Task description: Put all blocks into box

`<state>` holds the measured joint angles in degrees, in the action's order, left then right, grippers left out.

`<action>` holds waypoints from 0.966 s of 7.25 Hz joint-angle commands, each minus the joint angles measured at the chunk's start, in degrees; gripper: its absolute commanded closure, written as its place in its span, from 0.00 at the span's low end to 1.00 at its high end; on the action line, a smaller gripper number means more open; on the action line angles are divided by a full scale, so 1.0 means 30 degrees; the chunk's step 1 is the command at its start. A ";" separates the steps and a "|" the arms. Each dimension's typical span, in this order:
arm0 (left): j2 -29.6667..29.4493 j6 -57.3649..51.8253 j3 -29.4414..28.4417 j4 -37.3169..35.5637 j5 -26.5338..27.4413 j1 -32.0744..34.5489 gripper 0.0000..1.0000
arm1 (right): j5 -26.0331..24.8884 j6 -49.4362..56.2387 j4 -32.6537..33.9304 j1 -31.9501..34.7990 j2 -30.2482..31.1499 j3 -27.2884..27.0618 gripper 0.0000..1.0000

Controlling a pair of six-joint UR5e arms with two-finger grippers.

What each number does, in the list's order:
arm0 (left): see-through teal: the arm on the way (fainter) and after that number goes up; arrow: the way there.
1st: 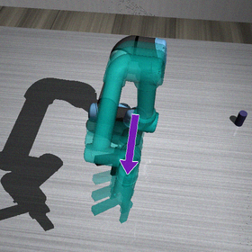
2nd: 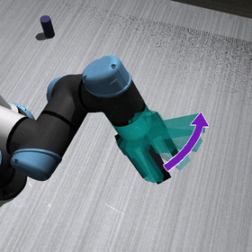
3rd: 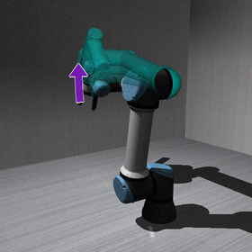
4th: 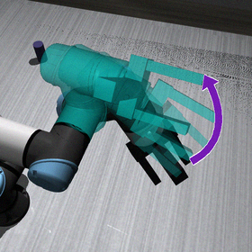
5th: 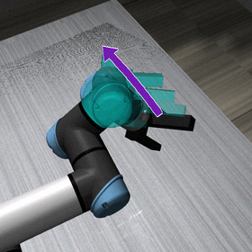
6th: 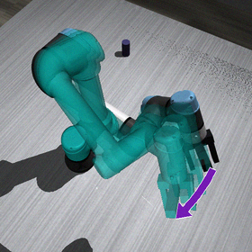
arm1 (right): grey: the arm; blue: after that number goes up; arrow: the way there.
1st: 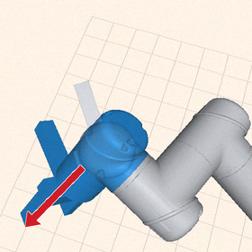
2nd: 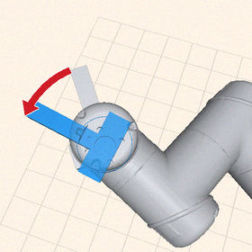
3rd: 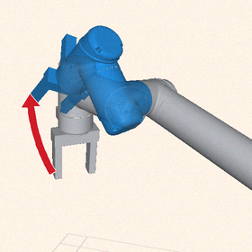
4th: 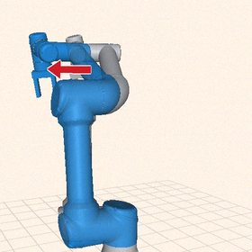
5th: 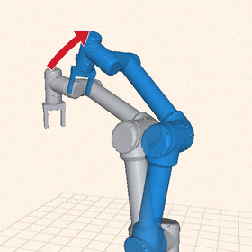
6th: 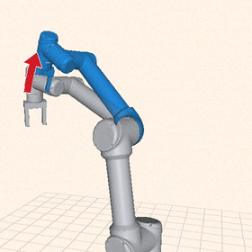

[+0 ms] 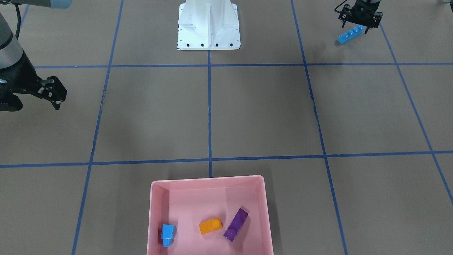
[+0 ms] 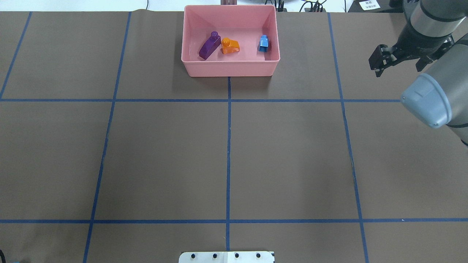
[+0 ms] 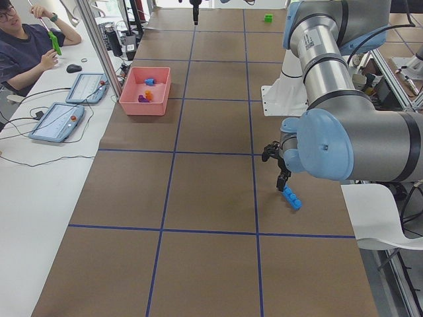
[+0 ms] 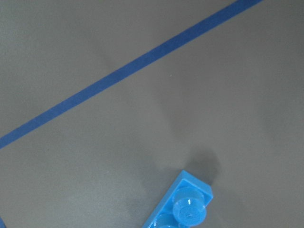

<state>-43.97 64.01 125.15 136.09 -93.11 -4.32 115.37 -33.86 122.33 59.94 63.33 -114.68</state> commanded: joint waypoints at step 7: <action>-0.0635 0.2570 -0.1518 0.0427 0.1886 -0.4038 0.00 | -0.0046 0.3546 -0.0198 0.0793 0.2905 -0.0645 0.00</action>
<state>-45.00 71.69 121.52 137.34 -87.46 -16.35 115.36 -24.75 122.07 62.16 69.81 -115.72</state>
